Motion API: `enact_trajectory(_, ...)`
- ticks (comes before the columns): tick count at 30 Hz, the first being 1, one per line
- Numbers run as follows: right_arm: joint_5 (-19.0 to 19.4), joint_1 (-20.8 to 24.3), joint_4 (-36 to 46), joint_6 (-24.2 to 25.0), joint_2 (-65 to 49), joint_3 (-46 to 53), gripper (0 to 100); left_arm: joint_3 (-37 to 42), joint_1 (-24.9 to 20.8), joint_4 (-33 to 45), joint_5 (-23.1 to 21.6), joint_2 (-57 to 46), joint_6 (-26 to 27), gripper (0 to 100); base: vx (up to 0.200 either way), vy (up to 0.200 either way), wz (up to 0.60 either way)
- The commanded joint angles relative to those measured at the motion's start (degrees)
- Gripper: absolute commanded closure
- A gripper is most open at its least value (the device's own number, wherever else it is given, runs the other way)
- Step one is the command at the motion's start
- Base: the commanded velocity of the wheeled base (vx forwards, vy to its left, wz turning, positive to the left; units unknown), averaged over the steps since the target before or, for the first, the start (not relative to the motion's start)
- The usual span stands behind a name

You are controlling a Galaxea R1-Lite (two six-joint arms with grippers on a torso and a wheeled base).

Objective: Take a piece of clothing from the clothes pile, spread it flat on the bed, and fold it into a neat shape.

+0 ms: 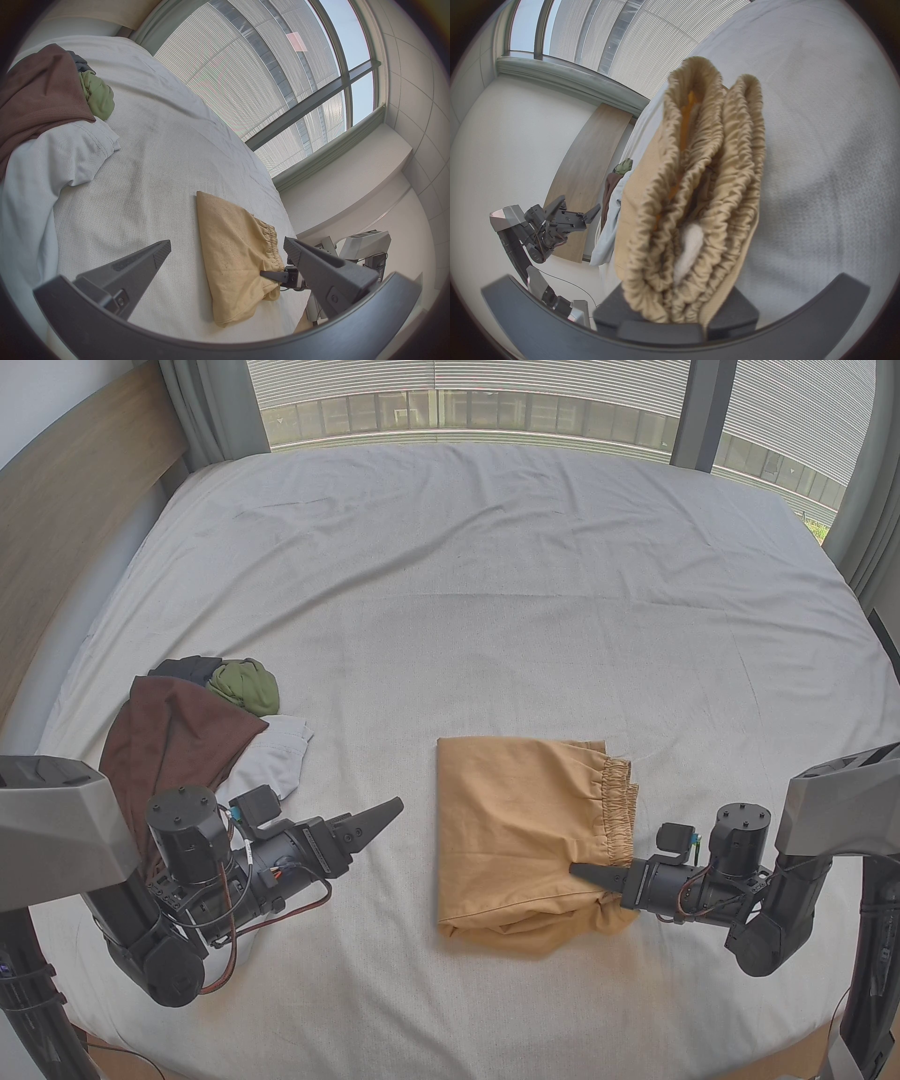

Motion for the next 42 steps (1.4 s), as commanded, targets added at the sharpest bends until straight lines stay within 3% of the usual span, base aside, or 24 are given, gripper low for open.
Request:
enact_trajectory(1,-0.08,4.34,-0.21,1.22,-6.72,0.74,100,-0.01,0.21,-0.01,0.03,-0.54,-0.02,0,0.0,0.0,0.0)
enact_trajectory(7,-0.44,7.77,-0.21,3.94,-11.9,-1.98,100,0.25,0.47,-0.1,0.12,-0.63,0.06,0,0.0,0.0,0.0)
enact_trajectory(17,-0.26,7.85,-0.13,5.53,-12.52,-7.52,100,0.6,1.09,0.08,0.21,-2.3,-0.02,0,0.0,0.0,0.0)
enact_trajectory(23,0.0,7.5,1.02,8.69,-12.87,-15.34,100,0.6,1.26,-0.01,0.21,-2.38,-0.02,0,0.0,0.0,0.0)
enact_trajectory(42,0.44,5.92,6.64,11.94,-9.53,-31.78,100,1.13,1.35,0.08,0.21,-2.3,-0.02,0,0.0,0.0,0.0)
